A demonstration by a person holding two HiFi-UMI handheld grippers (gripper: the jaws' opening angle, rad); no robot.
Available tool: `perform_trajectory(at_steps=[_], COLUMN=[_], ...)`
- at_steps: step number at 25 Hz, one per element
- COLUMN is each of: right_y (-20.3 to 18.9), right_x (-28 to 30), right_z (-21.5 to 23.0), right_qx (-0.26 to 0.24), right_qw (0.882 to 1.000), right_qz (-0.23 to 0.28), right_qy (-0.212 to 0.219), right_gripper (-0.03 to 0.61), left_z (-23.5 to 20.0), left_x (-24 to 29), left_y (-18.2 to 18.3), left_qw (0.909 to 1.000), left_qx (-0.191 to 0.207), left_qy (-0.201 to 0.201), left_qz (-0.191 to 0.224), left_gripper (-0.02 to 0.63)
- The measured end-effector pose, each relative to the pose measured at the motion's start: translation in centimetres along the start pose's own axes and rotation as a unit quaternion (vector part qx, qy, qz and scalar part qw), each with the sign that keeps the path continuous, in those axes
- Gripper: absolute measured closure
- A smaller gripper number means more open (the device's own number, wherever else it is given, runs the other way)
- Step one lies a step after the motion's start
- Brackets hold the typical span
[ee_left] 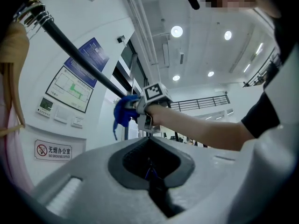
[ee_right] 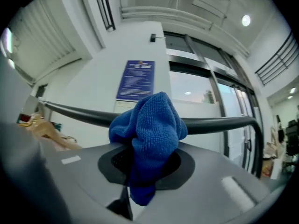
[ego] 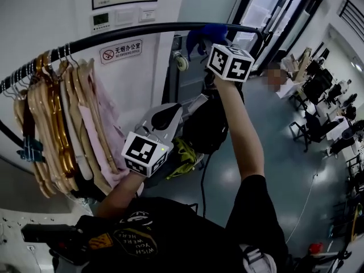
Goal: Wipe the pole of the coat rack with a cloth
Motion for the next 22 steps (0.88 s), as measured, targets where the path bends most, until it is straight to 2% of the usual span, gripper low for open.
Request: perform_trajectory(at_steps=[3, 5, 8, 11, 13, 17, 22], right_y=[0.7, 0.9, 1.0, 1.0, 0.9, -1.0, -8.0], right_x=[-0.2, 0.1, 0.7, 0.8, -0.2, -6.3, -15.6], right_z=[-9.7, -15.3, -22.0, -25.2, -24.1, -18.1, -12.4], right_qx=[-0.017, -0.011, 0.0, -0.014, -0.015, -0.012, -0.007], right_qw=[0.995, 0.989, 0.98, 0.973, 0.976, 0.987, 0.998], right_qz=[0.005, 0.005, 0.008, 0.023, 0.042, 0.075, 0.056], right_qy=[0.1, 0.147, 0.201, 0.229, 0.215, 0.141, 0.041], right_gripper=[0.492, 0.492, 0.492, 0.492, 0.492, 0.494, 0.494], left_z=[0.0, 0.0, 0.2, 0.0, -0.3, -0.4, -0.4], left_x=[-1.1, -2.2, -3.8, -4.8, -5.5, -6.5, -6.7], left_y=[-0.8, -1.2, -1.9, -2.5, -2.8, -3.3, -4.9], left_qw=[0.9999, 0.9999, 0.9995, 0.9992, 0.9991, 0.9988, 0.9982], left_qx=[-0.003, -0.007, -0.017, -0.023, -0.023, -0.031, -0.044], left_qy=[0.003, 0.009, 0.015, 0.017, 0.02, 0.026, 0.024], left_qz=[-0.009, -0.013, -0.02, -0.028, -0.031, -0.029, -0.034], left_gripper=[0.615, 0.615, 0.615, 0.615, 0.615, 0.615, 0.615])
Point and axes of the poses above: the fingertips, and each gripper's own axes: x forward along the fingers, z to its right, y out of its top, the point moved 5 cm from there along -x, backward along the fingers
